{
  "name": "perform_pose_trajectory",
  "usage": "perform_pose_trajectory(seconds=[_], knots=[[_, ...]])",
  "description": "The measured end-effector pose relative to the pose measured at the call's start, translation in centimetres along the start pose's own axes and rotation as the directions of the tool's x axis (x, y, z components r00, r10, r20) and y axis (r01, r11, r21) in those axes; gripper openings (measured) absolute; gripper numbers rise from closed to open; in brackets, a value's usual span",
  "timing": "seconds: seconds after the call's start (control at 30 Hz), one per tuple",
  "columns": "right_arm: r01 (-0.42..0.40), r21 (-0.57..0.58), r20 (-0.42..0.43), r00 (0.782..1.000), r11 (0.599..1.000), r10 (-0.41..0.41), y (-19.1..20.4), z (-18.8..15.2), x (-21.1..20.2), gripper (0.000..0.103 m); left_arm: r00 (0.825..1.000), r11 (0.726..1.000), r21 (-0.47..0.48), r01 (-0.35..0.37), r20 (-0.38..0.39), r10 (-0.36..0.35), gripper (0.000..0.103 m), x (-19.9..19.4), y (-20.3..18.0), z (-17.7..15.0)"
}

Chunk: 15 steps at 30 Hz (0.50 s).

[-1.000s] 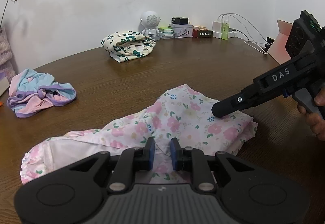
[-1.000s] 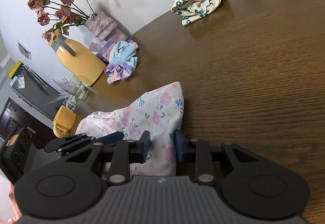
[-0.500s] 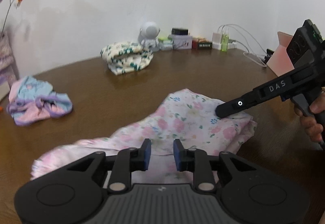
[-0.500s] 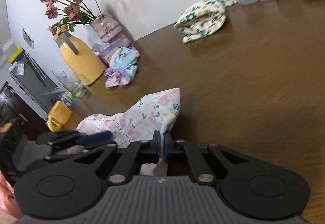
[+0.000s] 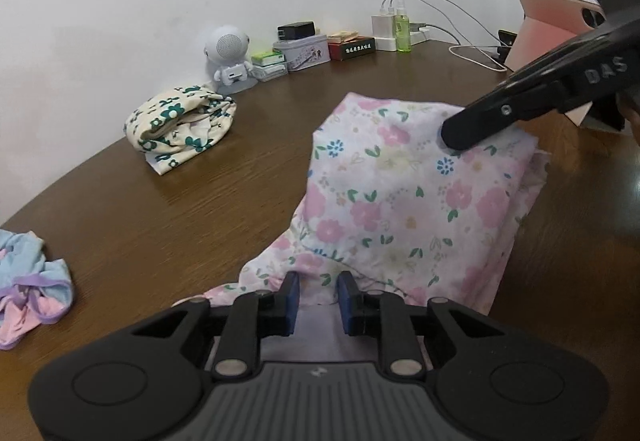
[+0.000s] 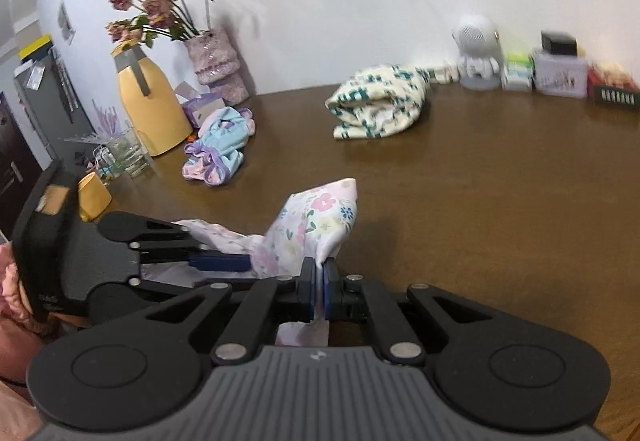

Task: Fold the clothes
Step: 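Grasp the dress edge with the right gripper and lift it up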

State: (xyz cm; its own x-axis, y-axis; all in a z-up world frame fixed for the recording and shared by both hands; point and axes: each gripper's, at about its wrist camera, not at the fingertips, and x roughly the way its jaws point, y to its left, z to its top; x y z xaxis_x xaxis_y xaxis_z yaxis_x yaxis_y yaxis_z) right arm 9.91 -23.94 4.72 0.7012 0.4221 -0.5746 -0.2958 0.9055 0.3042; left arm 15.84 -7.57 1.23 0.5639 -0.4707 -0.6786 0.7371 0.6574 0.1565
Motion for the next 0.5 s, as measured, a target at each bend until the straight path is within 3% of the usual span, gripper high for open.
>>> perform_pose_trajectory(seconds=[0.23, 0.5], knots=[[0.012, -0.054, 0.027, 1.000, 0.998, -0.011, 0.3, 1.5, -0.7, 0.003, 0.999, 1.000, 0.001, 0.001, 0.054, -0.001, 0.023, -3.1, 0.8, -0.5], [0.106, -0.176, 0.024, 0.994, 0.979, -0.104, 1.4, 3.7, -1.3, 0.003, 0.996, 0.998, 0.062, 0.025, 0.080, -0.029, 0.024, -4.4, 0.4, -1.4]])
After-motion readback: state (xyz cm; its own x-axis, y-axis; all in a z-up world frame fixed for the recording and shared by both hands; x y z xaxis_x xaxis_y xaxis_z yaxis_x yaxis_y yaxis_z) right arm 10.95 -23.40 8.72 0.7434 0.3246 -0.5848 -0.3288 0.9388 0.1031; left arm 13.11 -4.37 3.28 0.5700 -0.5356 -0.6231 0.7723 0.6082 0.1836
